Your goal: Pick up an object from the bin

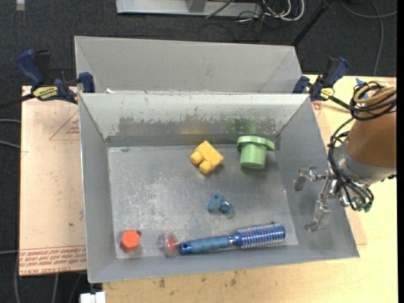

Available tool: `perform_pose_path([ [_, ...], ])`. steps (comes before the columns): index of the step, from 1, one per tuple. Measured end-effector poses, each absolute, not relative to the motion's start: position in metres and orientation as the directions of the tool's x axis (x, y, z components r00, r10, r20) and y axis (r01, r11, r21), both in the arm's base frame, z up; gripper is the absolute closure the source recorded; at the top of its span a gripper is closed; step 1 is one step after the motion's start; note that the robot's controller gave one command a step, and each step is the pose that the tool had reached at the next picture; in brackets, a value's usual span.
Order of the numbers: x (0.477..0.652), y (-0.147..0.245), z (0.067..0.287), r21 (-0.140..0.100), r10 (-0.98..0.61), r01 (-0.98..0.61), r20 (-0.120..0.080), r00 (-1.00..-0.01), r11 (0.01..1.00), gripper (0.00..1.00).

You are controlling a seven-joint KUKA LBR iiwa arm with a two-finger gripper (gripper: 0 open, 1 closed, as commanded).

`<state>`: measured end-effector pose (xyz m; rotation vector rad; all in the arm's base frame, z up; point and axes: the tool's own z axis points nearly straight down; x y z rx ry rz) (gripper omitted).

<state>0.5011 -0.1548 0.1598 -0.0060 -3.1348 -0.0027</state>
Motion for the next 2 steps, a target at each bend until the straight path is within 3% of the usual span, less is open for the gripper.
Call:
perform_pose_path([
  [1,0.497,-0.057,0.067,0.004,-0.170,-0.170,0.000,-0.985,0.985,0.00],
  [2,0.486,0.008,0.101,0.004,-0.153,-0.153,-0.003,-0.988,0.988,0.00],
])
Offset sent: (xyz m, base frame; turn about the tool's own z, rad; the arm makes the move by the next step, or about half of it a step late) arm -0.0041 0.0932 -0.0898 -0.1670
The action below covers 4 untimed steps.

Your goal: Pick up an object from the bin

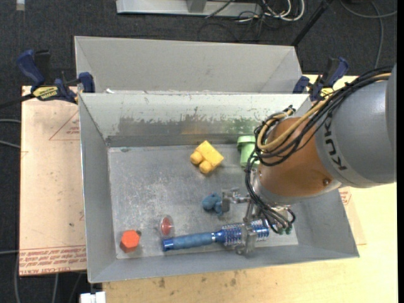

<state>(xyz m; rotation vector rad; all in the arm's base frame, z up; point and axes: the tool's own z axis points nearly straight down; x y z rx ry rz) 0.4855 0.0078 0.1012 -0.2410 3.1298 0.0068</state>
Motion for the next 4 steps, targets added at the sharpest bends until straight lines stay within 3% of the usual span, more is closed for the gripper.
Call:
perform_pose_path([
  [1,0.480,0.022,0.103,0.000,-0.223,-0.223,-0.003,-0.975,0.975,0.00],
  [2,0.484,0.026,0.072,-0.002,-0.219,-0.219,-0.020,-0.976,0.976,0.00],
  [3,0.487,0.026,0.073,-0.003,-0.219,-0.219,-0.027,-0.975,0.976,0.00],
  [4,0.484,0.026,0.071,-0.002,-0.220,-0.220,-0.019,-0.975,0.976,1.00],
])
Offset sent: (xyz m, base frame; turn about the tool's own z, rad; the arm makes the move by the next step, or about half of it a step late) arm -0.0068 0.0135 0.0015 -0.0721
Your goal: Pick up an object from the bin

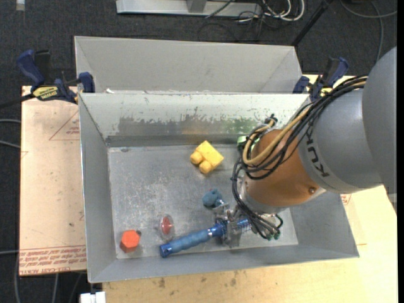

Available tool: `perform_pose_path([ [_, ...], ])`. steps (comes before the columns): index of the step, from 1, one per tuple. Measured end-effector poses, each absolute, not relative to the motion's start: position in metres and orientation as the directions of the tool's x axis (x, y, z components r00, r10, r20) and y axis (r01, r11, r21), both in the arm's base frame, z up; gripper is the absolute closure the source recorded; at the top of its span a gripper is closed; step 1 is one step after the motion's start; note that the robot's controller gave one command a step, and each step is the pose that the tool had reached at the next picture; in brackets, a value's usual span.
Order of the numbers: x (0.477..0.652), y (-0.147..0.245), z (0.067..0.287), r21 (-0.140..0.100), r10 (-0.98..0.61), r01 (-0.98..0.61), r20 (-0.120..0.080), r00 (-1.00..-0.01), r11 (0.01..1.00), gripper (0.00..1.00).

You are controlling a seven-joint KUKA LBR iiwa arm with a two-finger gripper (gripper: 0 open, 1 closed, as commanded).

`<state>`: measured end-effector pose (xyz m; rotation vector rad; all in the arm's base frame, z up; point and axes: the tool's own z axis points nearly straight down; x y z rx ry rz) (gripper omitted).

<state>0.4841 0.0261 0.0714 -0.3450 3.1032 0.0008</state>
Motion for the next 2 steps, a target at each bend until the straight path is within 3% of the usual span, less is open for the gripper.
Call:
perform_pose_path([
  [1,0.485,0.027,0.112,-0.001,-0.221,-0.221,-0.003,-0.975,0.975,1.00],
  [2,0.487,0.027,0.190,-0.001,-0.222,-0.222,-0.009,-0.975,0.975,1.00],
])
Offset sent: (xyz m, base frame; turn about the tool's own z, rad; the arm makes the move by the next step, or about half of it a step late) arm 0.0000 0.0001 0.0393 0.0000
